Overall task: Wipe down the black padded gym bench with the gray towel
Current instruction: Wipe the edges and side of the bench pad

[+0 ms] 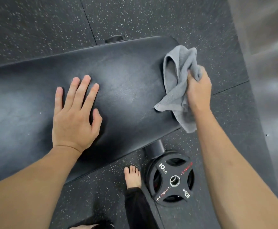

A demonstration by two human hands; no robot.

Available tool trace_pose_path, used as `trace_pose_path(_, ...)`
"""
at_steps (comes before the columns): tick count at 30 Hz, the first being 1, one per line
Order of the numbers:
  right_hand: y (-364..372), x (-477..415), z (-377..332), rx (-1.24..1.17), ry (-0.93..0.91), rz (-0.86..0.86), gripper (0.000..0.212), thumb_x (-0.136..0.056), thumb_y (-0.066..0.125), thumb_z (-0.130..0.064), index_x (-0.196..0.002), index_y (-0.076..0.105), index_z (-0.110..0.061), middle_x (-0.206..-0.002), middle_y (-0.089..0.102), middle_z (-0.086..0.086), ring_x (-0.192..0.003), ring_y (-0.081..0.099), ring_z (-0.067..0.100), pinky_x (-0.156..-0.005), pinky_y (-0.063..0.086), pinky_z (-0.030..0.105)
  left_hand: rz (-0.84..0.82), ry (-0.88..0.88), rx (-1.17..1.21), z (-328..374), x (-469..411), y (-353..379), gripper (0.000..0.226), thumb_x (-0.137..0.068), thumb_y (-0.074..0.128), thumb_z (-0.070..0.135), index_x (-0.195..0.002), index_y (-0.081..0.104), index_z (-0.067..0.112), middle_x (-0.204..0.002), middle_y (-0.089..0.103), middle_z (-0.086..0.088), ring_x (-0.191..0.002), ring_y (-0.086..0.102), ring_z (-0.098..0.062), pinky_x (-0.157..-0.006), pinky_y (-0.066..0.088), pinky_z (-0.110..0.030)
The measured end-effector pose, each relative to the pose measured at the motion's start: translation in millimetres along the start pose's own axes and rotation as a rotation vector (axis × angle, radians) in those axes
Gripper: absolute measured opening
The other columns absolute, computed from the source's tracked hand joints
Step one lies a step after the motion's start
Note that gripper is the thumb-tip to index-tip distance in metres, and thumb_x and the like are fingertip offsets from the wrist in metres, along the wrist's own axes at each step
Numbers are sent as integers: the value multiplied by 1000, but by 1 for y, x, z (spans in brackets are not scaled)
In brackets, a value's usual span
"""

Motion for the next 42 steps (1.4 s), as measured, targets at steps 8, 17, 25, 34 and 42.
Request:
trace_pose_path(8,14,-11,-26,121,-149,-62,28,-106,44,-37,-130,57,-31,-109,58,-19,-86,58,4,-70,39,17,13,-4,-19,0,-2,1,60,-96,40,24,-154,41,12,-166,32,-9,-154,28,-31,-124,19,-59)
trace_pose_path(17,82,-58,-112,594,-523,-317,29,-103,35,-41,-100,56,-21,-131,60,7,-106,62,36,-91,38,45,14,4,-10,1,-1,-1,60,-96,40,23,-155,40,13,-166,31,-9,-154,27,-30,-124,19,-58)
trace_pose_path(25,133,0,-134,598,-806,-402,26,-102,44,-40,-109,58,-20,-113,68,6,-107,61,32,-102,36,45,16,-10,16,4,-3,-2,59,-96,41,26,-152,44,11,-164,35,-8,-153,30,-27,-124,20,-56)
trace_pose_path(34,132,15,-136,498,-709,-388,32,-96,39,-40,-85,54,-14,-86,62,8,-85,55,33,-88,39,46,50,-120,641,-27,8,-27,47,-88,66,22,-133,60,10,-159,42,-2,-152,32,-18,-129,15,-45)
trace_pose_path(42,251,145,-209,584,-762,-433,29,-104,43,-35,-81,45,-19,-78,59,6,-83,60,39,-78,32,42,84,-551,27,-245,125,-95,60,-101,40,36,-153,39,6,-166,28,-13,-155,23,-34,-124,19,-57)
Point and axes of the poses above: each hand's wrist, its own x-axis away from the middle knuckle, its own y-axis out of the palm, z = x × y, the point moved 1 cm from there along -x, towards the middle knuckle
